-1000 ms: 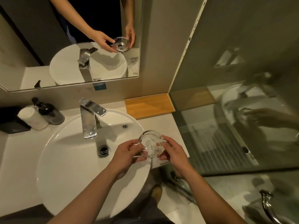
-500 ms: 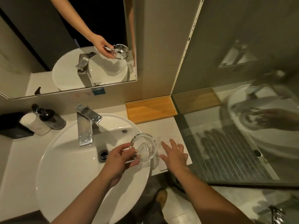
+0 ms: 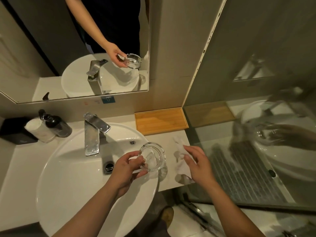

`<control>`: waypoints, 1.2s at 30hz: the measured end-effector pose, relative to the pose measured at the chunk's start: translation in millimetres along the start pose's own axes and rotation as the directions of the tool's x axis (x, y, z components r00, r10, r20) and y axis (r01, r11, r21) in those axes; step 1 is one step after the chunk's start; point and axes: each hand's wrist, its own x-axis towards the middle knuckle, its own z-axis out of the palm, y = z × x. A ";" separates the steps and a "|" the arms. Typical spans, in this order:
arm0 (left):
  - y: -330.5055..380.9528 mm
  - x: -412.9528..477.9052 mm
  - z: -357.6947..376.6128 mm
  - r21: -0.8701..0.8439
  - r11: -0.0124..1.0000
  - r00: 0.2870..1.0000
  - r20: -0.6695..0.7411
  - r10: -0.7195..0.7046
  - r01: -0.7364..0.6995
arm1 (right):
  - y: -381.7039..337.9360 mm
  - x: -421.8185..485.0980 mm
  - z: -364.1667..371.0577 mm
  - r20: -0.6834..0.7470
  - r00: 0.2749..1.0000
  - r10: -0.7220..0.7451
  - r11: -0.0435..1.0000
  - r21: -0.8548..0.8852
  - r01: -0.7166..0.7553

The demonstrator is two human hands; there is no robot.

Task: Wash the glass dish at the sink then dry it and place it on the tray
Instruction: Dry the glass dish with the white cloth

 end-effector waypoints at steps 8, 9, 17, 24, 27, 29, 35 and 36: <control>7.1 -6.7 16.9 -0.052 0.999 0.995 0.102 -0.001 0.006 | -82.1 -3.8 -3.1 0.474 0.879 -0.059 0.726 -0.584 0.364; 9.1 -8.1 17.9 -0.049 0.999 0.994 0.110 0.007 -0.001 | -86.9 -3.3 0.8 0.476 0.879 -0.001 0.739 -0.592 0.322; 14.6 -11.9 11.4 -0.025 0.999 0.993 0.108 0.036 -0.033 | -85.9 6.9 11.6 0.608 0.756 -0.243 0.741 -0.386 0.549; 15.1 -16.6 8.4 -0.100 0.992 0.993 0.079 0.083 -0.075 | -81.7 -1.3 15.4 0.371 0.893 -0.256 0.859 -0.337 0.386; 14.9 -17.4 10.8 -0.122 0.987 0.992 0.053 0.113 -0.106 | -81.1 -10.1 28.4 0.377 0.916 -0.136 0.919 -0.297 0.258; 13.7 -18.3 12.9 -0.110 0.987 0.992 0.042 0.123 -0.118 | -78.4 -11.2 34.7 0.376 0.920 -0.109 0.921 -0.309 0.236; 9.0 -20.2 15.4 -0.164 0.980 0.991 0.039 0.124 -0.116 | -82.7 -6.3 35.9 0.297 0.938 -0.181 0.964 -0.137 0.229; 9.5 -19.8 16.1 -0.182 0.976 0.991 0.042 0.127 -0.117 | -84.0 -7.2 37.9 0.238 0.950 -0.203 0.976 -0.033 0.217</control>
